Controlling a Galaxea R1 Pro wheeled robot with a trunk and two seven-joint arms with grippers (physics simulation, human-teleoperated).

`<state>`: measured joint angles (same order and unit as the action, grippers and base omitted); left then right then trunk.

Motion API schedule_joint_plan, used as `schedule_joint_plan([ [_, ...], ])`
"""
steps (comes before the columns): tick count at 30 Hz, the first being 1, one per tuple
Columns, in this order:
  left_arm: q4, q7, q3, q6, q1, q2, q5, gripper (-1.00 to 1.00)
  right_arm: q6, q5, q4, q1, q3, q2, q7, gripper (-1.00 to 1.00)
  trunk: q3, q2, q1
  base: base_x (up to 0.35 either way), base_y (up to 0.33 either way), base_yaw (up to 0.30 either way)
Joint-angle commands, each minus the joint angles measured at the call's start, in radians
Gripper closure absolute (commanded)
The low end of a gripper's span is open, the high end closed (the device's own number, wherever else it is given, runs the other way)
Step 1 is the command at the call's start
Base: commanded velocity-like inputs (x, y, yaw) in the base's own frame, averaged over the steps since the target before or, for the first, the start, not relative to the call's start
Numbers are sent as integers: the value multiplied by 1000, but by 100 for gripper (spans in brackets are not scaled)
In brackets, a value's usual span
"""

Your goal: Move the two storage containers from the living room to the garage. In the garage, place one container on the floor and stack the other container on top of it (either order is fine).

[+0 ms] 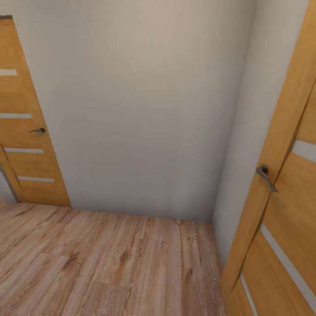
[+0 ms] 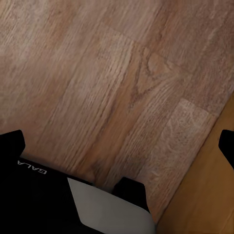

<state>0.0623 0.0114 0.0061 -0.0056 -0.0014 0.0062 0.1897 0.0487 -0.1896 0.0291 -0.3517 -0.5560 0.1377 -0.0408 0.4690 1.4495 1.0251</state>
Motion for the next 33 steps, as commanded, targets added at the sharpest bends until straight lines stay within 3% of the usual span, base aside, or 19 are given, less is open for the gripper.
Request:
schedule_joint_plan([
  [1, 1, 1, 0, -1, 0, 0, 6, -100, 5, -10, 3, -1, -9, 1, -2, -100, 1, 0, 0, 0, 0, 269],
  [10, 1, 1, 1, -1, 0, -1, 5, -100, 4, -10, 3, -1, -9, 0, -2, -100, 1, 0, 0, 56, 0, 136],
  [33, 1, 1, 2, -1, 0, 0, 5, -100, 4, -13, 3, -1, -9, 2, -2, -100, 1, 0, 0, 315, 0, 1],
])
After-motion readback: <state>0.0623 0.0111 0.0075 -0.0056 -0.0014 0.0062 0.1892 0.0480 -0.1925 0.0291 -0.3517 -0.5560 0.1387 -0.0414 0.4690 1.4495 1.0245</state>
